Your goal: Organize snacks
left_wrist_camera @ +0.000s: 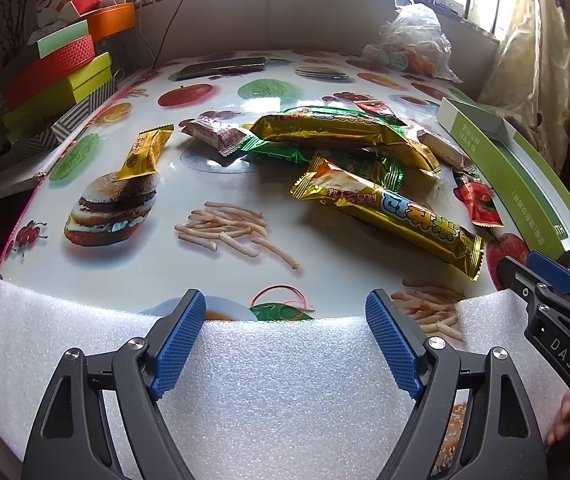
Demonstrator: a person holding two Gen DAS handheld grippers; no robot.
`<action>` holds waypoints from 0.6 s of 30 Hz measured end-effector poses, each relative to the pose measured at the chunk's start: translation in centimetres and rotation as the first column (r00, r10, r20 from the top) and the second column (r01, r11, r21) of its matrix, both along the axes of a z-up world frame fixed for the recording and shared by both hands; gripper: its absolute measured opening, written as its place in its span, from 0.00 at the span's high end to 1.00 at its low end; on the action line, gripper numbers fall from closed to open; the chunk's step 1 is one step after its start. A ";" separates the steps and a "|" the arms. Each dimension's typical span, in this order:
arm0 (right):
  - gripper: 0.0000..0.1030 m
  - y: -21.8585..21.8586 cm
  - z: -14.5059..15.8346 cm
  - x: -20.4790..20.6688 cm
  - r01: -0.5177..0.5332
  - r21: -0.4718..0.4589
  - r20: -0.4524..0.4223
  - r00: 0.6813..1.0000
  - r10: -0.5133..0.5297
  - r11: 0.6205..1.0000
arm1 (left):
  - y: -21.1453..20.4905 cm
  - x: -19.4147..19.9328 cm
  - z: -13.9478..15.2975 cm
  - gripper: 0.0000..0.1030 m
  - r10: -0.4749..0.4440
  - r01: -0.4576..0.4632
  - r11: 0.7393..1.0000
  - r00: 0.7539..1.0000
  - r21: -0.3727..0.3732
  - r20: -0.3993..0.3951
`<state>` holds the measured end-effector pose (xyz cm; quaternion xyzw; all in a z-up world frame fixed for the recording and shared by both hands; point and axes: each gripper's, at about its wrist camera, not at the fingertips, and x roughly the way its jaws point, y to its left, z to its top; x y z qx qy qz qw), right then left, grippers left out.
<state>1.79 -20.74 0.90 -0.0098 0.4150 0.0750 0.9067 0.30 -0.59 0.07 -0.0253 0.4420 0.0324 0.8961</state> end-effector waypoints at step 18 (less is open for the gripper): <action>0.57 0.1 0.0 0.0 -0.001 -0.002 -0.001 1.000 0.001 1.000 | 0.1 0.0 0.1 0.20 -0.001 0.001 1.000 1.000 0.001 0.001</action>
